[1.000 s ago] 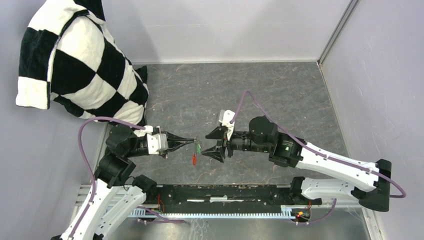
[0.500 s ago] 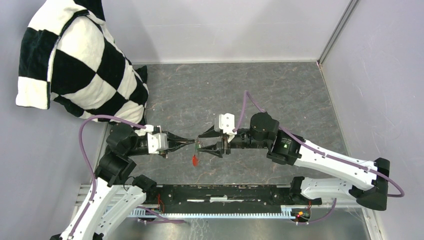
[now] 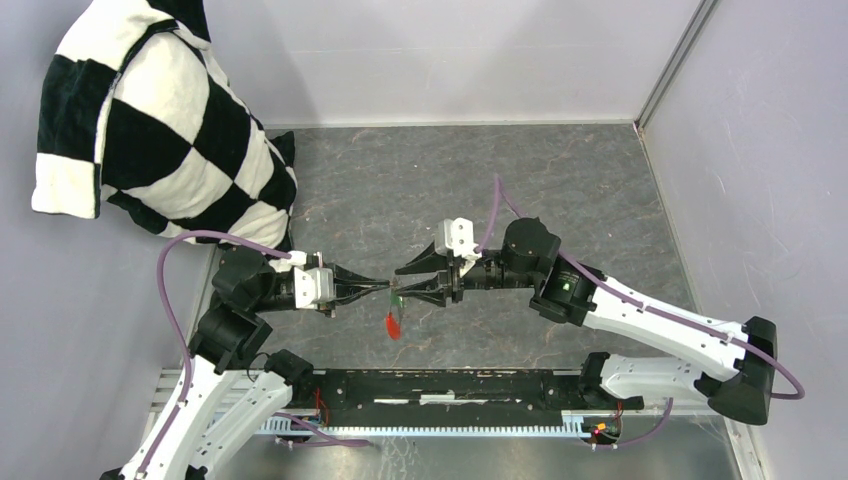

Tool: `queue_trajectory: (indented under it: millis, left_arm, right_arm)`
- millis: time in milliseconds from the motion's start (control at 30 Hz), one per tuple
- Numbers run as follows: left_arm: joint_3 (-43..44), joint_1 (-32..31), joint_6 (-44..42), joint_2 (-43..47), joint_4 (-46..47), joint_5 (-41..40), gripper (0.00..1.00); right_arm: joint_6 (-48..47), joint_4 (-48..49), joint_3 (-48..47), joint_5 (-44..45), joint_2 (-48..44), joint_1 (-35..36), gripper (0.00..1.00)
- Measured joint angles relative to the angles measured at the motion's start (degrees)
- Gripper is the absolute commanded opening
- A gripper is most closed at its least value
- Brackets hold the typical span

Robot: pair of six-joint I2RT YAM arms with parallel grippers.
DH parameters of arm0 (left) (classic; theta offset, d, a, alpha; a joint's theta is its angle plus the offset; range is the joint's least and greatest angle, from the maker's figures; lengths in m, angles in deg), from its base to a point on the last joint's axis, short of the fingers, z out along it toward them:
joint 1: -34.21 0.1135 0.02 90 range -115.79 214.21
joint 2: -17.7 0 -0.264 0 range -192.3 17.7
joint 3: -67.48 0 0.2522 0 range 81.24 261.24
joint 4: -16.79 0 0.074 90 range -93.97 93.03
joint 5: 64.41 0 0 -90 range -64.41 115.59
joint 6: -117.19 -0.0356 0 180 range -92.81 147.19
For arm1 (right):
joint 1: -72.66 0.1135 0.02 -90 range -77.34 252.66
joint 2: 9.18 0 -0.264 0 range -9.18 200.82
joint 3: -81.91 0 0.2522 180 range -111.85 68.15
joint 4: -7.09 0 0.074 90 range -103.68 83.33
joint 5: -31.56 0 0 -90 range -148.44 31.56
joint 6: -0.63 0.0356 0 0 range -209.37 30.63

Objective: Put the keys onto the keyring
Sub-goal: Adjust the key on the keyring.

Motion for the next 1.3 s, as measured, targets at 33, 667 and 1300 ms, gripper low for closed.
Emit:
queue_trajectory:
  millis: [33, 667, 1300]
  left_arm:
    - [0.00, 0.00, 0.02, 0.00, 0.00, 0.00, 0.02]
    - [0.00, 0.04, -0.09, 0.02, -0.98, -0.13, 0.05]
    - [9.55, 0.00, -27.19, -12.96, -28.37, -1.40, 0.34]
  right_arm:
    - [0.17, 0.24, 0.02, -0.50, 0.17, 0.00, 0.44]
    - [1.07, -0.81, -0.20, -0.74, 3.34, -0.11, 0.00]
    - [-7.82, -31.01, -17.66, 2.75, 14.25, 1.44, 0.00]
